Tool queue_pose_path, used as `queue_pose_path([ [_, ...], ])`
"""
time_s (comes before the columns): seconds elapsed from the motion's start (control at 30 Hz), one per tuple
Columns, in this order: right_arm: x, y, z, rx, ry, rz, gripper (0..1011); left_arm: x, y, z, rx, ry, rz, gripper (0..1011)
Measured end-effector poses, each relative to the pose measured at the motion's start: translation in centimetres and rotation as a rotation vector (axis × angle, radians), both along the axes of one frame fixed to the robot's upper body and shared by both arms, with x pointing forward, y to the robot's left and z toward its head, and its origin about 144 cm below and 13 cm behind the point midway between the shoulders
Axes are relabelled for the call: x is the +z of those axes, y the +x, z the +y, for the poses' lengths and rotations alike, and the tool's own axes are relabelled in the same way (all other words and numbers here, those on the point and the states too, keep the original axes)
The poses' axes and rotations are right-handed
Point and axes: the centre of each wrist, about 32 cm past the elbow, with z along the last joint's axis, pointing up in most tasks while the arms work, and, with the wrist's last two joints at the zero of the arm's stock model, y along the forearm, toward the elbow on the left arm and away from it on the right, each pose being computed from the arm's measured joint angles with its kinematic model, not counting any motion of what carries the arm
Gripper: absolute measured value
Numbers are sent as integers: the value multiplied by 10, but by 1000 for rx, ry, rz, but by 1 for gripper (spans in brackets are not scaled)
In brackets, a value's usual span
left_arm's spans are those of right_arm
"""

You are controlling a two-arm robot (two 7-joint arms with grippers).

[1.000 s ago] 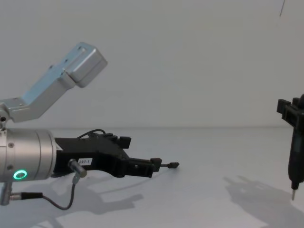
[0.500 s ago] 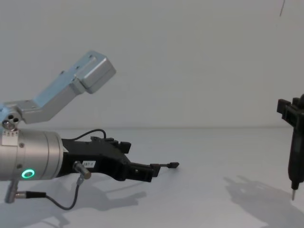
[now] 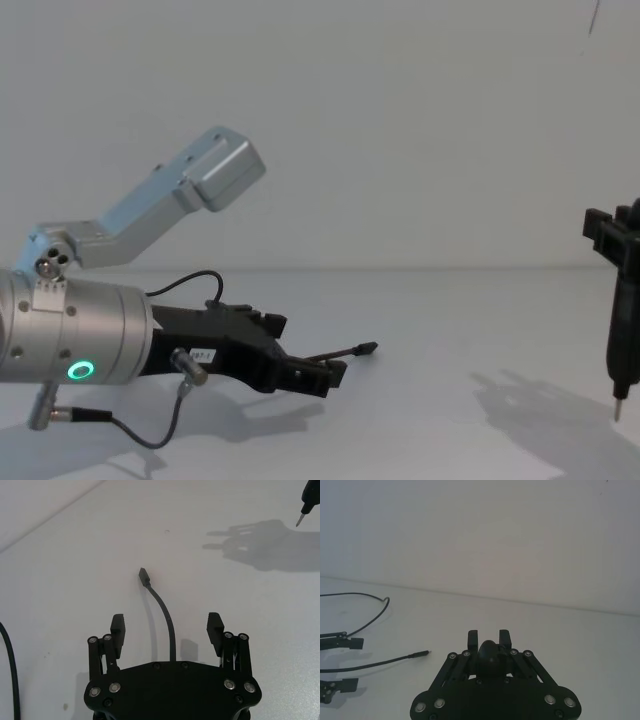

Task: Pick up the data cable with the one hand.

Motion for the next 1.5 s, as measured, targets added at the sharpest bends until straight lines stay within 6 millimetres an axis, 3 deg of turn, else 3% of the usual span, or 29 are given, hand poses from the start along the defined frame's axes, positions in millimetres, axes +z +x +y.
queue_pose_path([
  [0.17, 0, 0, 0, 0, 0, 0, 250, 0, 2, -2, -2, 5, 5, 919],
  [0.47, 0, 0, 0, 0, 0, 0, 250, 0, 4, -4, -5, 11, 11, 685],
  [0.6, 0, 0, 0, 0, 0, 0, 250, -1, 4, -4, -6, 12, 13, 513],
  [1.1, 0, 0, 0, 0, 0, 0, 250, -1, 5, -5, -6, 15, 16, 69],
  [1.5, 0, 0, 0, 0, 0, 0, 250, -1, 5, -4, -11, 14, 18, 34],
])
